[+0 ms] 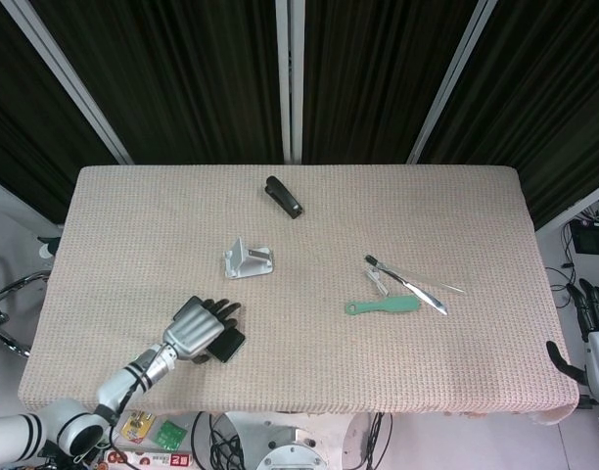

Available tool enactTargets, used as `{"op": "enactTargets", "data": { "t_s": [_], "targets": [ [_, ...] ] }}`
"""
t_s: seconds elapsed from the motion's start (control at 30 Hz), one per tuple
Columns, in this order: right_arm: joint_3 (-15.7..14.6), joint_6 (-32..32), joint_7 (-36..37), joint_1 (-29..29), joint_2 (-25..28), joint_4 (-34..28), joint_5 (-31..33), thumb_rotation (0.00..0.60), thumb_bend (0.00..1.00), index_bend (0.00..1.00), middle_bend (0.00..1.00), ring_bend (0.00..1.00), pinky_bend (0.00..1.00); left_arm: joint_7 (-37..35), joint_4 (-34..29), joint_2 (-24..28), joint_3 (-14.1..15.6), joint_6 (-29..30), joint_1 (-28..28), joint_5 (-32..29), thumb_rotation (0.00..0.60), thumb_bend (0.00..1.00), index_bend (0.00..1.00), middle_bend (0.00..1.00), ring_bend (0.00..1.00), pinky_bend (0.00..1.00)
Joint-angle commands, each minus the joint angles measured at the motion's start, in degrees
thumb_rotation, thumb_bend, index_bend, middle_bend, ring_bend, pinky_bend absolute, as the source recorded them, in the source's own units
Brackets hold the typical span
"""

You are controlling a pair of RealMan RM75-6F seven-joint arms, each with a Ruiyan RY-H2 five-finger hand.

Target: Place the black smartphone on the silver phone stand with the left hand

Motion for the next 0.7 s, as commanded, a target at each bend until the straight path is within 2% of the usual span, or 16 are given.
{"op": "enactTargets", "data": {
  "t_s": [0.03, 0.23, 0.3, 0.37, 0.47, 0.7],
  "targets": [
    [0.00, -0.04, -0.05, -0.01, 0.03, -0.06, 0.03, 0.600, 0.22, 0.00, 0.00, 0.00, 0.00, 0.07, -0.02, -0.09, 0.18, 0.07, -0.09, -0.18, 0.600, 0.14, 0.31, 0.04, 0.07, 0.22],
    [-0.11, -0.53, -0.57, -0.01, 0.28, -0.50, 0.30, 0.600, 0.22, 0.00, 0.00, 0.00, 0.00, -0.44, -0.37, -0.29, 0.26, 1.41, 0.09, -0.44, 0.600, 0.16, 0.39, 0.06, 0.07, 0.22],
    [-0.11, -0.79, -0.68, 0.05, 0.33, -0.62, 0.49, 0.600, 0.22, 0.00, 0.00, 0.00, 0.00, -1.26, -0.29, -0.44, 0.26, 2.08, 0.22, 0.00, 0.600, 0.17, 0.41, 0.11, 0.07, 0.22],
    [-0.15, -1.03, -0.83, 0.09, 0.37, -0.76, 0.61, 0.600, 0.22, 0.00, 0.00, 0.00, 0.00, -2.34, -0.09, -0.56, 0.34, 2.67, 0.30, 0.58, 0.600, 0.19, 0.43, 0.24, 0.07, 0.22],
    [-0.18, -1.23, -0.98, 0.13, 0.38, -0.89, 0.66, 0.600, 0.22, 0.00, 0.00, 0.00, 0.00, -4.10, 0.17, -0.65, 0.49, 3.31, 0.41, 1.31, 0.600, 0.21, 0.44, 0.36, 0.08, 0.22],
    [-0.16, -1.45, -0.92, 0.18, 0.35, -0.86, 0.80, 0.600, 0.22, 0.00, 0.00, 0.00, 0.00, -7.49, 1.30, -1.30, 0.35, 5.93, 1.09, 2.75, 0.600, 0.28, 0.45, 0.49, 0.15, 0.22]
  ]
}}
